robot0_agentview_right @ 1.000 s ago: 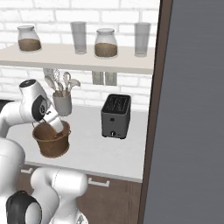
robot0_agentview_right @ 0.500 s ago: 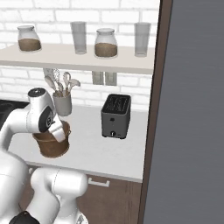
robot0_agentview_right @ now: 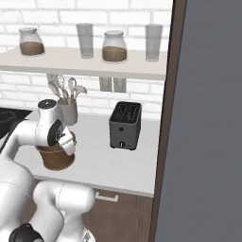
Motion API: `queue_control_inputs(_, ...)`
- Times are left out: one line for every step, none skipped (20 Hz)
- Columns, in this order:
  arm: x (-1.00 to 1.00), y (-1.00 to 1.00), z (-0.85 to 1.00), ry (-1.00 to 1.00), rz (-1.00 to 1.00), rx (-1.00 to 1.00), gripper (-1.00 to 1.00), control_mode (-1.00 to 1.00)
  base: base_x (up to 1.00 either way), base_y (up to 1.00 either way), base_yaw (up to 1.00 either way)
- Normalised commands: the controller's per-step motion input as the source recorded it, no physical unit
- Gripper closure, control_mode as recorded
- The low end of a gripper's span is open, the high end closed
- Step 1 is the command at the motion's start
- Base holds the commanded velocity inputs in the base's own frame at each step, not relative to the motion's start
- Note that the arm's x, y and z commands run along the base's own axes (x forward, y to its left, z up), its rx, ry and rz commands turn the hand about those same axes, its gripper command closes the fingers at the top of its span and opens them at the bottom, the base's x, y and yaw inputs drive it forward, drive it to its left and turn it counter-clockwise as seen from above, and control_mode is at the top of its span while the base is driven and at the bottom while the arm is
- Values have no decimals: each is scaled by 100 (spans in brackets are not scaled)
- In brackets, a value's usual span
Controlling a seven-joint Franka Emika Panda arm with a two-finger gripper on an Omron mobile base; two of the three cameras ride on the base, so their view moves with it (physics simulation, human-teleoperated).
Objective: Open the cabinet, pick up the bread from the cabinet and place it in the basket. Then move the basket to the dining counter.
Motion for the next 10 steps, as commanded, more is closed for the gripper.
queue_control_inputs(19,0,-24,7,9,0,-100,-100,0,0,0)
queue_control_inputs(19,0,-26,7,7,0,-100,-100,0,0,0)
queue_control_inputs(15,0,-25,7,6,0,-100,-100,0,0,0)
queue_control_inputs(14,0,-24,6,5,0,-100,-100,0,0,0)
queue_control_inputs(10,0,-24,4,2,0,-100,-100,0,0,0)
queue_control_inputs(6,4,-21,1,0,0,-100,-100,0,0,0)
queue_control_inputs(10,7,-22,1,0,0,-100,-100,0,0,0)
queue_control_inputs(12,12,-31,1,0,0,-100,-100,0,0,0)
queue_control_inputs(21,9,-33,1,0,0,-100,-100,0,0,0)
queue_control_inputs(21,5,-30,1,0,0,-100,-100,0,0,0)
